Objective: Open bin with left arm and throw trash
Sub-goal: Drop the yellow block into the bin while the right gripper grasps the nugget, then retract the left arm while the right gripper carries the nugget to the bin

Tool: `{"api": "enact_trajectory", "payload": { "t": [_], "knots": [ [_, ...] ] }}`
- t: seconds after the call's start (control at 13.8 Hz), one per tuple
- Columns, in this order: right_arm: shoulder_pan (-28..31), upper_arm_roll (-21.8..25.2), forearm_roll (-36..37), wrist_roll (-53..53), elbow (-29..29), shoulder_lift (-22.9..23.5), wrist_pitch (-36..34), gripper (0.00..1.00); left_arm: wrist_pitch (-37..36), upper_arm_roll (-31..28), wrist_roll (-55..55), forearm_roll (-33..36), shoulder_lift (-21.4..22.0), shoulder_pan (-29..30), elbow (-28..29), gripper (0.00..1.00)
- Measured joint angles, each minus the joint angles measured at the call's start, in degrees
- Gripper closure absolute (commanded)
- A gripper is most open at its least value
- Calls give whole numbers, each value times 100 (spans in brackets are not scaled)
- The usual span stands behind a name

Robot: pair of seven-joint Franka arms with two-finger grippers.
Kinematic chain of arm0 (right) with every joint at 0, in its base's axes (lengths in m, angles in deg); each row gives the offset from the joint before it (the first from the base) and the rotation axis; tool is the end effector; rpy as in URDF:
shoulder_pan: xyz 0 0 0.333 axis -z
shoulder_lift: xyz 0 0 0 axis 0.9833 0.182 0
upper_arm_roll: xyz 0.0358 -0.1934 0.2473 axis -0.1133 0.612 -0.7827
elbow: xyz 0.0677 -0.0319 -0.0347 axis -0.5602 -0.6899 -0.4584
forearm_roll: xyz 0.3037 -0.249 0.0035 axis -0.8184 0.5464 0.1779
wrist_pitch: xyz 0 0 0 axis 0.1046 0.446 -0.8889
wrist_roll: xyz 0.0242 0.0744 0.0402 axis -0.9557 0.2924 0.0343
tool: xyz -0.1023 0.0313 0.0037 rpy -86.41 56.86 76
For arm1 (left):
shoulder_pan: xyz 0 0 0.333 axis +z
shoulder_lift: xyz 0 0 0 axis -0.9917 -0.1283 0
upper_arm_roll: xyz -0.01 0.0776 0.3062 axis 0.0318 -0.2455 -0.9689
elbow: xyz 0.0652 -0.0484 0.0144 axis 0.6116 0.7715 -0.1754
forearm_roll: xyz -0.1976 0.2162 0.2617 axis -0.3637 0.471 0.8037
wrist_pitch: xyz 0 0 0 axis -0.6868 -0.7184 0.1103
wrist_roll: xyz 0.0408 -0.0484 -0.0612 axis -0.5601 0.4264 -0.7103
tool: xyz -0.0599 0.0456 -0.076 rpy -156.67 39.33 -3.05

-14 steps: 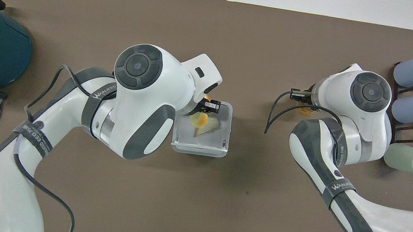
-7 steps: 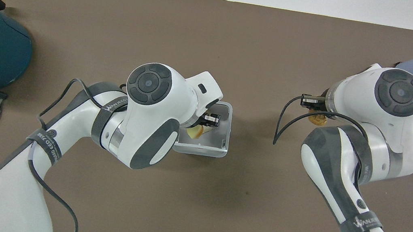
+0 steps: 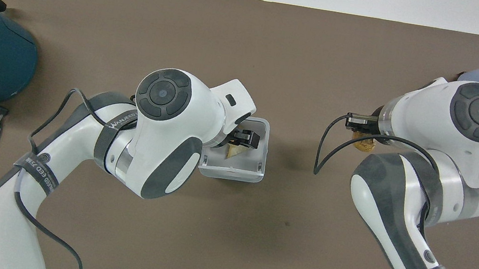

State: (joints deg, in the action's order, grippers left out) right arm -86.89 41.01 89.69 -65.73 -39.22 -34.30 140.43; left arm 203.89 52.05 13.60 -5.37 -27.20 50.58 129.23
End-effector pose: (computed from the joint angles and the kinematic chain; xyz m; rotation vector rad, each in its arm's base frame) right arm 0.5666 0.1364 0.4450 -3.1335 0.0989 -0.1474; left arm 0.4875 -0.3992 0.4272 2.8933 -0.2917 -0.0083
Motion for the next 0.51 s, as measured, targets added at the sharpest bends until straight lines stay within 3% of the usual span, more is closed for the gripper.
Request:
{"api": "enact_trajectory", "payload": {
  "t": [0.36,0.51],
  "knots": [
    [-219,-171,-77,53,75,0,17,100,-71,-74,-3,0,67,94,-77,0],
    [-568,-184,-288,362,100,0,107,100,-540,-116,63,44,173,578,-441,0]
  ]
}}
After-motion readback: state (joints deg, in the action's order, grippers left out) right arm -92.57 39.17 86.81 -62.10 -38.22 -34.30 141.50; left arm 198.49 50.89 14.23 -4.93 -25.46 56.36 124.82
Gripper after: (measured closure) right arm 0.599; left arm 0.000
